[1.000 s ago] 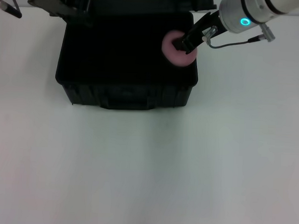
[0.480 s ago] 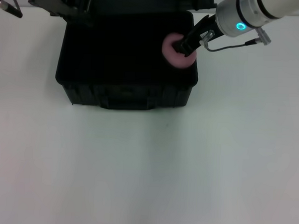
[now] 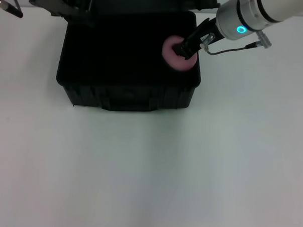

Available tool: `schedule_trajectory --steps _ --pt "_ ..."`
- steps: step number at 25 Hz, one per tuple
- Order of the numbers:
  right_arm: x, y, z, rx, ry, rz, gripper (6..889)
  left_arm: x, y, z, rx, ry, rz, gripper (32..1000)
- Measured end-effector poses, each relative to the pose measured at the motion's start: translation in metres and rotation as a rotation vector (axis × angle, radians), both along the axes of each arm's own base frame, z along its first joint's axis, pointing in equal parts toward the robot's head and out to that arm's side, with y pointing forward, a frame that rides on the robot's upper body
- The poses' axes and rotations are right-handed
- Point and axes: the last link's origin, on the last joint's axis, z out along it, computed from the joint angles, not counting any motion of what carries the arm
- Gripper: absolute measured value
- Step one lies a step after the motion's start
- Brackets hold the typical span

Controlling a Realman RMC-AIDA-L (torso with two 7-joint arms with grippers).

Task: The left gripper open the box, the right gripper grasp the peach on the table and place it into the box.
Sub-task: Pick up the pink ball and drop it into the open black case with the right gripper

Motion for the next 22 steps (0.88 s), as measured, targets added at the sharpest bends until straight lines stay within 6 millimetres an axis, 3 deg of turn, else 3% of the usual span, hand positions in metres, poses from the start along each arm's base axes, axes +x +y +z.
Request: schedule_trajectory --steps 22 --pt "0.0005 0.0017 -0.0002 0.015 0.001 0.001 50 0.0011 0.0002 0.0000 0.000 0.000 -0.003 382"
